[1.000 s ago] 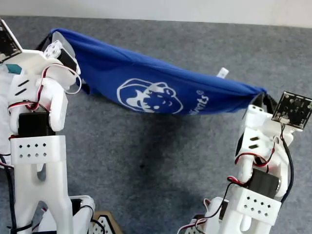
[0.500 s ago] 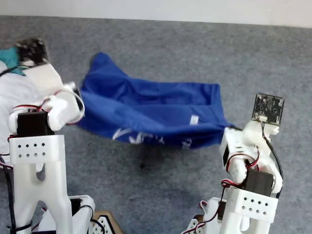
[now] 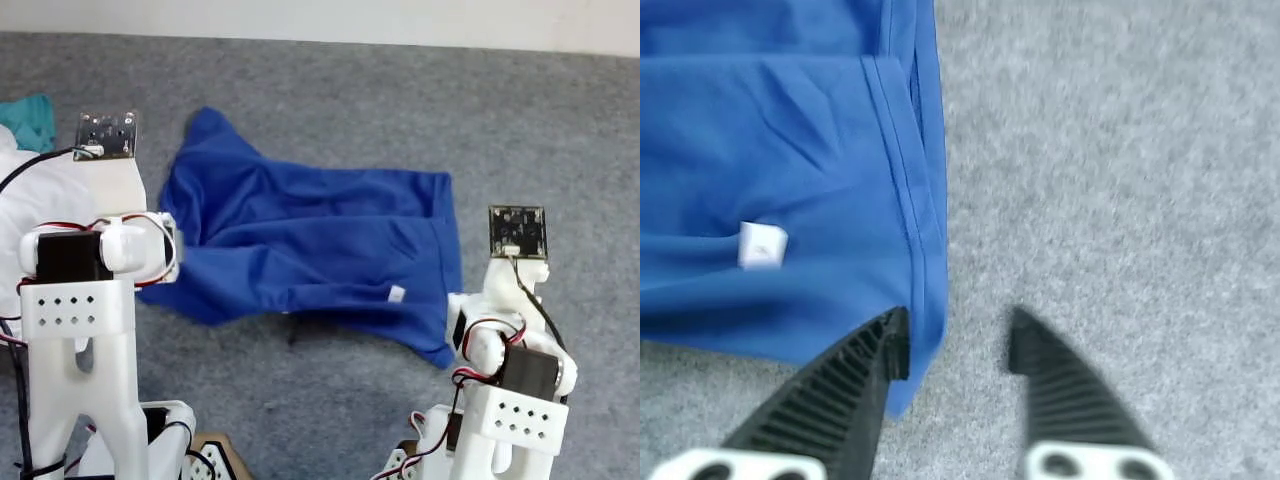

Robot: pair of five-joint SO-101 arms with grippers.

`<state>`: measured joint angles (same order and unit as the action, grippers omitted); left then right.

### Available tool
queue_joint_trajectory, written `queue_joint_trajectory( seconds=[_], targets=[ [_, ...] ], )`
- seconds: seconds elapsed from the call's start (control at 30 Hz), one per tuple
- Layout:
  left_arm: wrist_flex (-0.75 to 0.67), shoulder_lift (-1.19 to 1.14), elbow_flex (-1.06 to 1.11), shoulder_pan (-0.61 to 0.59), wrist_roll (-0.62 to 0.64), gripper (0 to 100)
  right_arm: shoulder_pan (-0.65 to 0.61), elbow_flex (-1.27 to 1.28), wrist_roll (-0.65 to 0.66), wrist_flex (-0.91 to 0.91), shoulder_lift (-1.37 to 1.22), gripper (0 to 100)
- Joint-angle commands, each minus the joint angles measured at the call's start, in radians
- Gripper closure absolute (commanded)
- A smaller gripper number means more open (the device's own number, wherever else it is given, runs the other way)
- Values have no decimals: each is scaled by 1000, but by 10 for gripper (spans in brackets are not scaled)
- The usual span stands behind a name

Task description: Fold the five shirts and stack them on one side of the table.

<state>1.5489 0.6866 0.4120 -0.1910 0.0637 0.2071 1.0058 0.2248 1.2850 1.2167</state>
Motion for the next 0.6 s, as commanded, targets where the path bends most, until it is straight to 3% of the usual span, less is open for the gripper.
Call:
queue_joint_trajectory(
  seconds=[0.0, 0.2, 0.57],
  targets=[
    [9, 30, -36, 10, -9, 719, -2, -10, -5, -45, 12, 789],
    [97, 30, 61, 10, -14, 702, -7, -4, -6, -53, 10, 878],
    [95, 30, 278, -116, -132, 698, -8, 116, -14, -87, 8, 878]
  ],
)
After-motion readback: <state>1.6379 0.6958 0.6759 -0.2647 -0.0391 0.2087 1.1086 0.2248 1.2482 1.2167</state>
